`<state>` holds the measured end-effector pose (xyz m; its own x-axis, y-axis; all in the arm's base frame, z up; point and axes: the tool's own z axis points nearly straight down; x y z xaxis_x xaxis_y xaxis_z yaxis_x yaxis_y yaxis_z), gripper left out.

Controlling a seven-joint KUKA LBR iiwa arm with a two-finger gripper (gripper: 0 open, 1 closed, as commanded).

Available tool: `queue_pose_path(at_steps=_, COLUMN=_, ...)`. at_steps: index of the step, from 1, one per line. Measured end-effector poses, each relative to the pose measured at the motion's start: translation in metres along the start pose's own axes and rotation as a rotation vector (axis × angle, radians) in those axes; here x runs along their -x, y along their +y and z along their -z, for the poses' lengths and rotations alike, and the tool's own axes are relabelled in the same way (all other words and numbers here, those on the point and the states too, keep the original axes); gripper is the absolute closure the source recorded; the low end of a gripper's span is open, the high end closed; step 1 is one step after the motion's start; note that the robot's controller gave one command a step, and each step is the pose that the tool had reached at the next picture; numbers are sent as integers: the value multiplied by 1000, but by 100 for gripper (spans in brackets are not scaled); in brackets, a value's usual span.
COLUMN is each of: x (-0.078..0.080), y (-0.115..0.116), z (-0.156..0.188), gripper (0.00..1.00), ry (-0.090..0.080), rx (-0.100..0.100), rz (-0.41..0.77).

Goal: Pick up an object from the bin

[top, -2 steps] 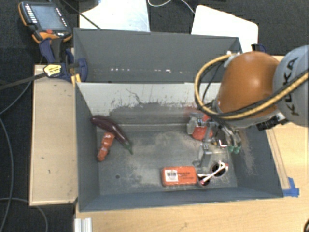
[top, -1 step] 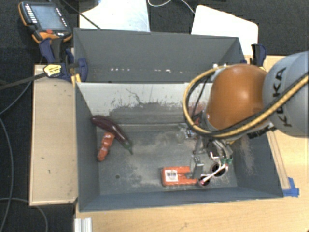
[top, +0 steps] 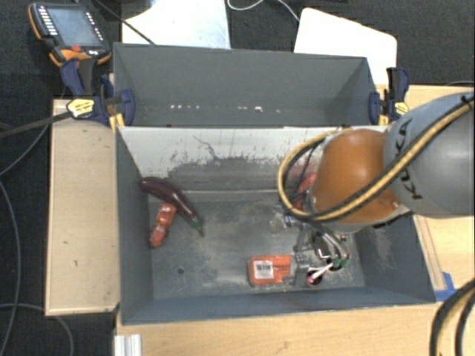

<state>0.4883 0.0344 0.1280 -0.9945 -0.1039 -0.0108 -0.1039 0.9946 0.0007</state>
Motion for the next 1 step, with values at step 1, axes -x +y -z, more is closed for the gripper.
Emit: queue_pose_path(at_steps=1, x=-6, y=-2, z=-40, gripper=0, ry=10, rx=1, rz=80)
